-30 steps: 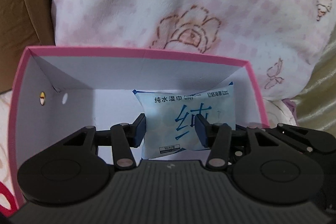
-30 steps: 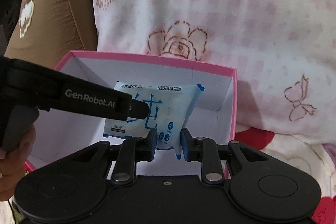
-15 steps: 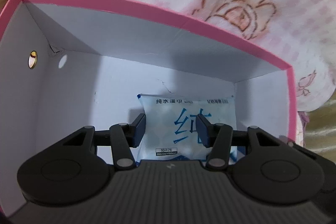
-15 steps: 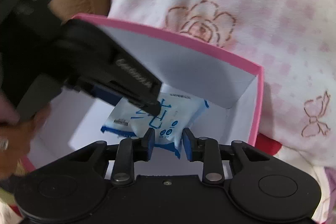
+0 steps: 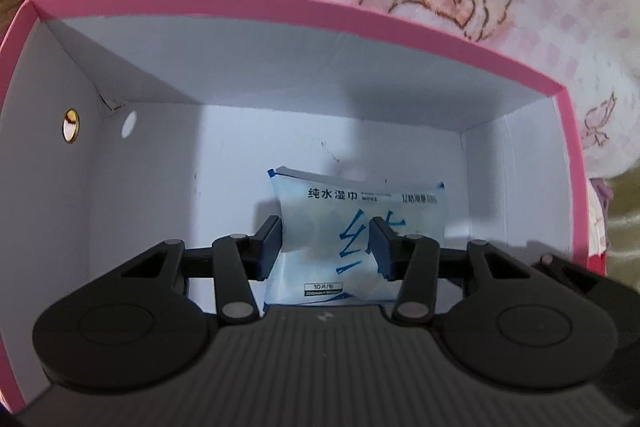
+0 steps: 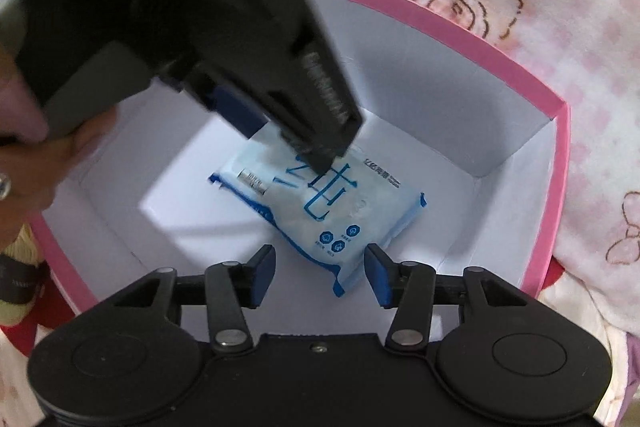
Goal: Organize objects
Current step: 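Lower the wipes pack into the pink box and open the left gripper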
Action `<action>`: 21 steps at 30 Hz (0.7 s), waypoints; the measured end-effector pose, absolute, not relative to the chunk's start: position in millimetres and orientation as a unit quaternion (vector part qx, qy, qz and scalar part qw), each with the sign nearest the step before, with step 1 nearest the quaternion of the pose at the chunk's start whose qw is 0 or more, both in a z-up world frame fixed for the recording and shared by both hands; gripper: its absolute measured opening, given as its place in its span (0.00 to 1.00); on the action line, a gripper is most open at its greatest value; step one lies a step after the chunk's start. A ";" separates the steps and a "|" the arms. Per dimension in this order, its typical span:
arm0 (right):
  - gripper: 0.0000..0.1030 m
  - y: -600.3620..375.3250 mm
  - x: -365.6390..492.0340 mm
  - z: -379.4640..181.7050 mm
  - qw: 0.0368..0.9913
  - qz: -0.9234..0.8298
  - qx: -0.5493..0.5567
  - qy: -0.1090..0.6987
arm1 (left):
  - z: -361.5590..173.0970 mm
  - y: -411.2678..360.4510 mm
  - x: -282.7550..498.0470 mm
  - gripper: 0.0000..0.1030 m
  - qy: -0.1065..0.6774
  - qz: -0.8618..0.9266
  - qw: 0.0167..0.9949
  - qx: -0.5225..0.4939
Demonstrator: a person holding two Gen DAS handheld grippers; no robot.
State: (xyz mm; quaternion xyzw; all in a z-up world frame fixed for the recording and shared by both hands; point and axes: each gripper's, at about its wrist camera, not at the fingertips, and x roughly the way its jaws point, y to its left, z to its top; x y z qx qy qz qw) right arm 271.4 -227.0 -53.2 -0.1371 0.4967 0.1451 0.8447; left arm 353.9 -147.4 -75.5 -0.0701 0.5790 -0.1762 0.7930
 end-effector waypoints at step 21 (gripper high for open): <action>0.26 -215.0 270.6 -48.1 0.876 0.053 -0.132 0.461 | -57.2 -159.7 354.2 0.49 0.558 -0.184 0.806 -0.072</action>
